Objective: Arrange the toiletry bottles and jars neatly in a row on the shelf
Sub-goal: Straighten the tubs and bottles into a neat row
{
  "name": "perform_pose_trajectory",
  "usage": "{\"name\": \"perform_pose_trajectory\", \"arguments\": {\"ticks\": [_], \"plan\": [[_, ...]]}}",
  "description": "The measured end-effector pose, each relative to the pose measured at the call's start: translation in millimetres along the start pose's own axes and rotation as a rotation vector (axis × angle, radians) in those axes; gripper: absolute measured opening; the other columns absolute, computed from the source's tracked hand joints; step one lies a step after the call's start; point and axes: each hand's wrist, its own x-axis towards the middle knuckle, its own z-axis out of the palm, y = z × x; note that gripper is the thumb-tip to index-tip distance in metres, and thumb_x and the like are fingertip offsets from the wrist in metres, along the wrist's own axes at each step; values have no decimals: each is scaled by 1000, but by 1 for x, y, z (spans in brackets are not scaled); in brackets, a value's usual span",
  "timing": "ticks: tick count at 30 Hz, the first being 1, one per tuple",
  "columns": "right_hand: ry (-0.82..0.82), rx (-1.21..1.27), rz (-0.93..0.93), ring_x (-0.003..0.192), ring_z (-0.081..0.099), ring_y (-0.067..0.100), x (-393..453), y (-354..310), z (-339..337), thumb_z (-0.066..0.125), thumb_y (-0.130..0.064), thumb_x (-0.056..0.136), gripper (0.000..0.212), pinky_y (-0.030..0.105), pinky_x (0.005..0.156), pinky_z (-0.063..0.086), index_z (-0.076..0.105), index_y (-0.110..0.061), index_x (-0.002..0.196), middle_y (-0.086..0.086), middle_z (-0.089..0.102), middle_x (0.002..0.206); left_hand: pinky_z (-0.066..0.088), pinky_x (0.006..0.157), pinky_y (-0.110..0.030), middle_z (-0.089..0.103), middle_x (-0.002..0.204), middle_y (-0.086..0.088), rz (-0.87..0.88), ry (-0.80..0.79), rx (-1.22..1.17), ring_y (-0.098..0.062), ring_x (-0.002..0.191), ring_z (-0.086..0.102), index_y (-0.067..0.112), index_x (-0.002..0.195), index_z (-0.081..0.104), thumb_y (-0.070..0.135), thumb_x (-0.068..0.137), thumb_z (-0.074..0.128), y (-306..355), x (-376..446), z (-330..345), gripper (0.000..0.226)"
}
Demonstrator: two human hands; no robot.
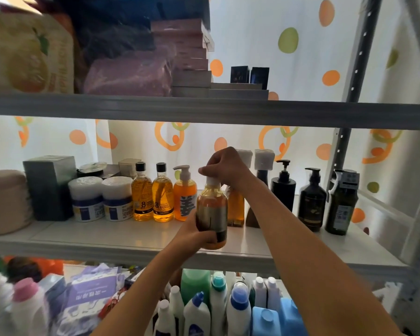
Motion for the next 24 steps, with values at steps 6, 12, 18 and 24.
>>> {"name": "perform_pose_trajectory", "arguments": {"ticks": [6, 12, 18, 24], "plan": [[249, -147, -68, 68, 62, 12, 5, -18, -2, 75, -31, 78, 22, 22, 69, 50, 65, -17, 62, -9, 58, 61, 50, 86, -22, 57, 109, 16, 120, 149, 223, -9, 107, 58, 33, 125, 41, 25, 67, 87, -16, -4, 2, 74], [249, -87, -64, 70, 65, 15, 2, -11, -2, 74, -32, 78, 28, 34, 77, 59, 59, -24, 56, -3, 65, 66, 49, 81, -21, 59, 111, 10, 52, 103, 145, -7, 103, 58, 28, 128, 42, 31, 69, 85, -13, -3, 2, 72], [268, 74, -113, 64, 65, 10, 2, -8, -4, 76, -33, 80, 29, 34, 75, 59, 62, -30, 55, -14, 61, 58, 51, 69, -12, 65, 108, 9, 87, 140, 88, -11, 102, 62, 22, 123, 51, 24, 74, 81, -10, 3, 0, 58], [101, -38, -126, 69, 66, 13, 9, -3, 10, 72, -32, 84, 23, 40, 77, 60, 72, -13, 72, -6, 66, 66, 48, 62, -11, 61, 94, 15, 45, 312, 220, 0, 82, 61, 23, 113, 49, 37, 51, 94, -11, 13, 6, 77]]}}
